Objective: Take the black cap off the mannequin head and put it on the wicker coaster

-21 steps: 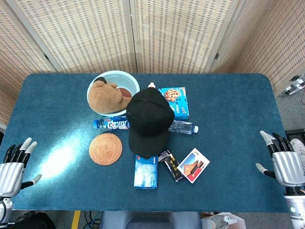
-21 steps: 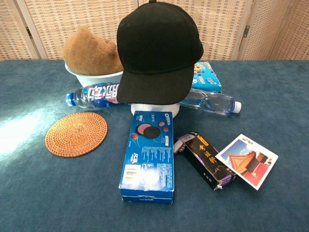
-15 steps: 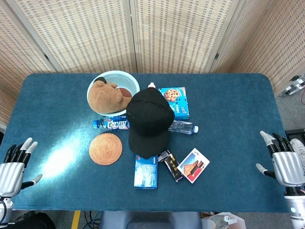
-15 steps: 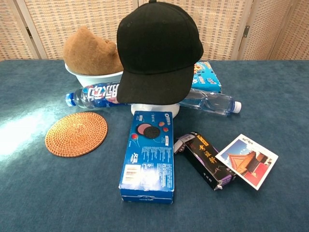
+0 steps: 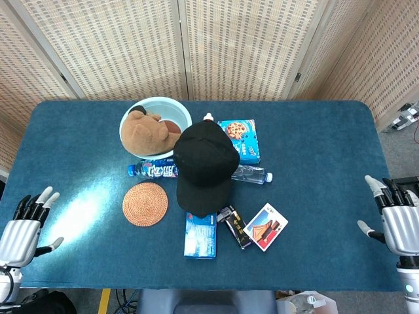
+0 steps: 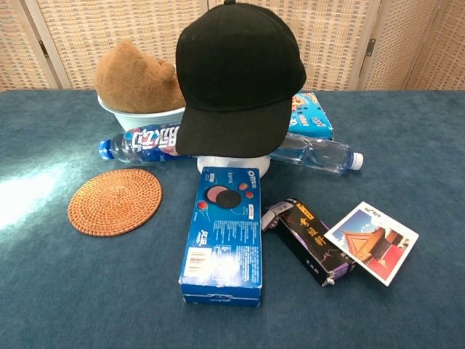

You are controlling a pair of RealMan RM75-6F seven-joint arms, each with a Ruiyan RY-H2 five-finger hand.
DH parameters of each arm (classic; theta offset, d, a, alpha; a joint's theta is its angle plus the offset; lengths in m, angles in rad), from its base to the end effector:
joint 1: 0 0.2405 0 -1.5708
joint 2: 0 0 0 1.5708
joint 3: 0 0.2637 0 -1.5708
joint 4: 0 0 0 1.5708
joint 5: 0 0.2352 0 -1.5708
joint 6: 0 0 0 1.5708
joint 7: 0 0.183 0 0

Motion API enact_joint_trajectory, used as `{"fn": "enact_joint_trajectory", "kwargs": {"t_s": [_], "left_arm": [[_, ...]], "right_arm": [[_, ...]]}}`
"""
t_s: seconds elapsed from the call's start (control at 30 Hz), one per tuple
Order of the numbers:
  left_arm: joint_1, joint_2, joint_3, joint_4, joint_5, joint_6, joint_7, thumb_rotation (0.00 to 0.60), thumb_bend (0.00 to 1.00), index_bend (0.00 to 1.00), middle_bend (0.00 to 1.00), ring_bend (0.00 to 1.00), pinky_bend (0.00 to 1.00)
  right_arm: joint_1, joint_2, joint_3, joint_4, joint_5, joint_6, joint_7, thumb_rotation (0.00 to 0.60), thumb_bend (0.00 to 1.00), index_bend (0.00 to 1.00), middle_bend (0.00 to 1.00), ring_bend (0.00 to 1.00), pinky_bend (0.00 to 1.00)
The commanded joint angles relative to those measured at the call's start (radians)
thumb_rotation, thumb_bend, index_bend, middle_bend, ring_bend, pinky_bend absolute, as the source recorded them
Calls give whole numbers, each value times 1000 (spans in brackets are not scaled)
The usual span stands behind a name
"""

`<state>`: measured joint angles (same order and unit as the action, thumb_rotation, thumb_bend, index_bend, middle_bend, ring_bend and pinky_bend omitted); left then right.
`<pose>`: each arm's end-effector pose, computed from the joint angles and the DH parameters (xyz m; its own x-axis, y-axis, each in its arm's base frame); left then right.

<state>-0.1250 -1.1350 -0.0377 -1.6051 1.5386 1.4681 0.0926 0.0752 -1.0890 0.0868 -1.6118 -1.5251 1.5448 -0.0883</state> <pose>-0.3142 0.2324 0.1267 0.4752 0.0083 0.8798 0.8770 -0.0853 -0.4729 -0.3197 -0.2275 0.1641 0.4972 0.0944 0.8625 -0.8653 -0.0179 0.5008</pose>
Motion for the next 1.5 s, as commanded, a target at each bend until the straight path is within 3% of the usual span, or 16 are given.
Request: {"fn": "enact_joint_trajectory", "kwargs": {"t_s": [0.03,0.33,0.57,0.67,0.8,1.03,1.23,1.5], "left_arm": [[-13,3,-2,1,12,-11,-8,600,128,36,19,84,9],[-74,-12,-9,19,54,-60,-43,600,128,42,39,111,49],[-144,-29,-5,45,109,-122,-65,600,128,47,147,226,225],[-183,-36,-3,48,137,-155,-86,600,128,62,251,336,398],[-239,-55,-1,68,179,-193,-131,600,129,100,474,565,655],[-331,-158,-20,190,275,-156,-220,600,128,222,837,860,962],[-391,-258,-36,287,293,-136,-270,600,128,297,988,992,1000],[-447,-369,-47,378,293,-113,-302,600,128,326,1000,1000,1000]], "right_arm": [[-1,8,5,-10,0,6,-4,600,35,101,194,103,176],[-2,24,8,-29,3,5,-9,600,35,101,194,103,176],[0,24,6,-27,8,-7,-6,600,35,101,194,103,176],[0,25,7,-27,7,-7,-6,600,35,101,194,103,176],[1,27,6,-28,7,-8,-7,600,34,101,194,103,176],[-2,26,5,-25,11,-9,-8,600,35,101,194,103,176],[-4,25,3,-21,15,-11,-8,600,35,101,194,103,176],[-2,18,1,-8,22,-23,0,600,35,101,194,103,175]]}}
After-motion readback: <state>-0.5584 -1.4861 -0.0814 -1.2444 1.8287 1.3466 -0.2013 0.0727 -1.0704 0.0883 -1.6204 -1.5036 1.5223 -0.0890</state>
